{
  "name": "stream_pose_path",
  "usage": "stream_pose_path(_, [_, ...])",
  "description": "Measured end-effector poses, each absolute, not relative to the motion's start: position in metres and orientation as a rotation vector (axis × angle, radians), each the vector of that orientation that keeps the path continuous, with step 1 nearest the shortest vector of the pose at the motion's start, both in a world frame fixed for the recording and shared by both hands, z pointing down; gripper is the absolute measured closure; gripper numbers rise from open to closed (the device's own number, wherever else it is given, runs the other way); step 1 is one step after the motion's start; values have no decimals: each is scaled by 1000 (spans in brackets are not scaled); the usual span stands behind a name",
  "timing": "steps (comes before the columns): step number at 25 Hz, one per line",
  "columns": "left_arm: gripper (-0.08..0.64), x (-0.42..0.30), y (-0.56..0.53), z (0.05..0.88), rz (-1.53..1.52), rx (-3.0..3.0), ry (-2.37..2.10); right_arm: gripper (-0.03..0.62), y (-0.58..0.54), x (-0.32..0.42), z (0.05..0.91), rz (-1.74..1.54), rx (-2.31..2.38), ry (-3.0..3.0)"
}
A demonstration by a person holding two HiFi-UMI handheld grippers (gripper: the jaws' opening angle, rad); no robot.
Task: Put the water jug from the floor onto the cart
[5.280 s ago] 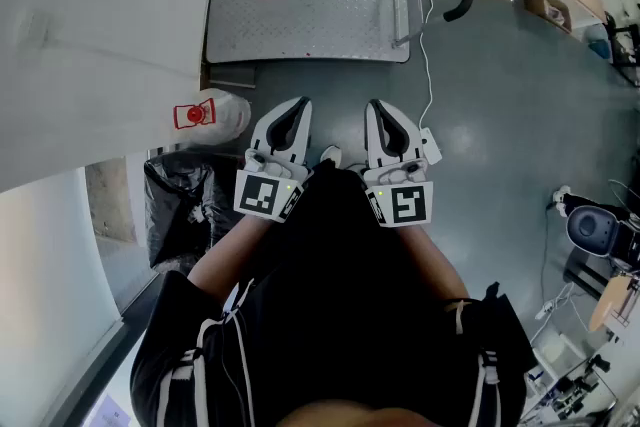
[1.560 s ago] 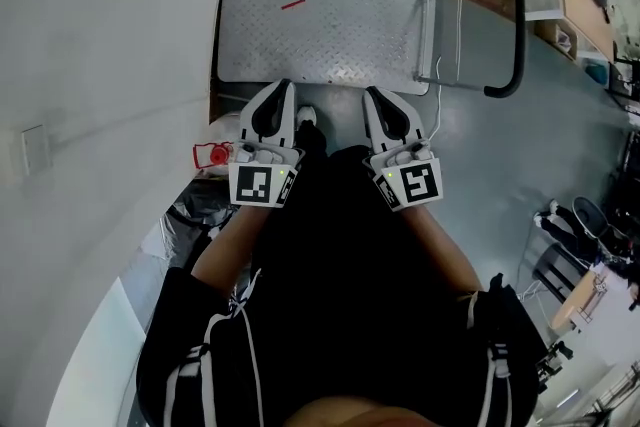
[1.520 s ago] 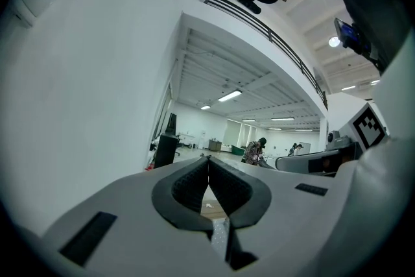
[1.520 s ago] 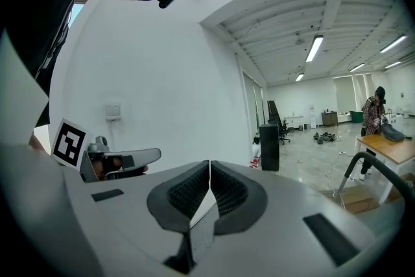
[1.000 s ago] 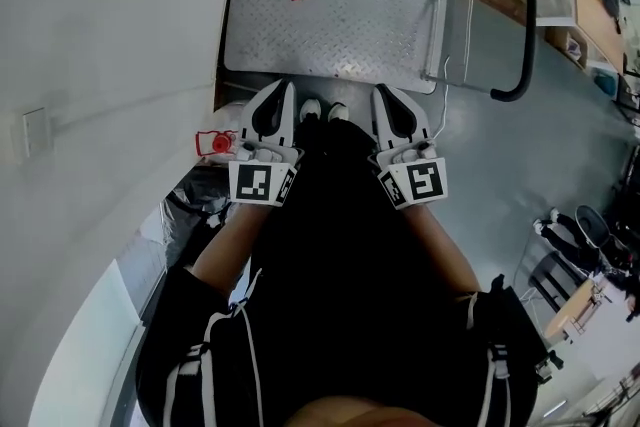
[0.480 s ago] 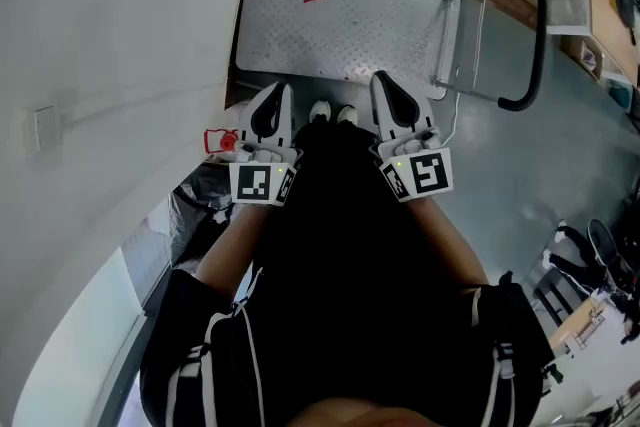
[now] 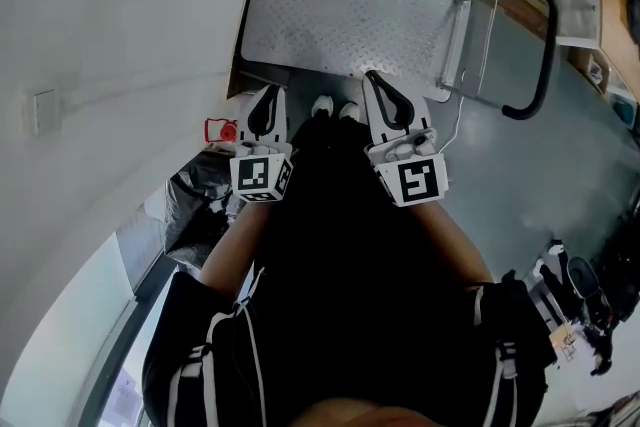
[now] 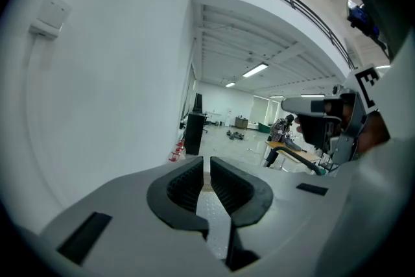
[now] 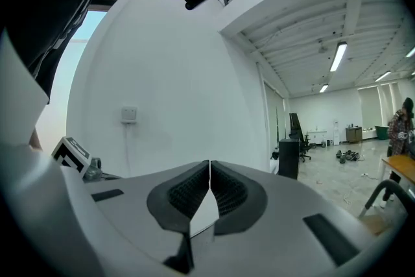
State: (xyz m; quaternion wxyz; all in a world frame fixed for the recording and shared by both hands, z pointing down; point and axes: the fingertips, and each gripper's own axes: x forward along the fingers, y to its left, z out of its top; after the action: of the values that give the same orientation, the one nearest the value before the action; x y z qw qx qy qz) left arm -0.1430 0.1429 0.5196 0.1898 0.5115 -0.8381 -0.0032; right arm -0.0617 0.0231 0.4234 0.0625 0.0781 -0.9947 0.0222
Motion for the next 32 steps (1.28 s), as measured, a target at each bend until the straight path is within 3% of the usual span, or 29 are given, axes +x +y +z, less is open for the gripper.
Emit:
stream_pose_path(3, [526, -144, 163, 565, 52, 1336, -2268, 574, 29, -62, 423, 62, 200, -3009])
stream_pose_path(5, [423, -139, 178, 610, 103, 1260, -2153, 574, 33, -63, 423, 47, 173, -3010])
stream_pose_path(9, [364, -132, 222, 689, 195, 1111, -1982, 574, 40, -64, 423, 48, 154, -3003])
stream_pose_path(14, [359, -126, 275, 762, 153, 954, -1867, 574, 52, -67, 414, -21, 118, -3003])
stream_pose_path(24, [359, -111, 359, 873, 441, 911, -1672, 574, 85, -80, 430, -86, 56, -2942])
stream_pose_path(32, [359, -113, 411, 956, 400, 780, -1574, 574, 108, -97, 473, -73, 2, -2872])
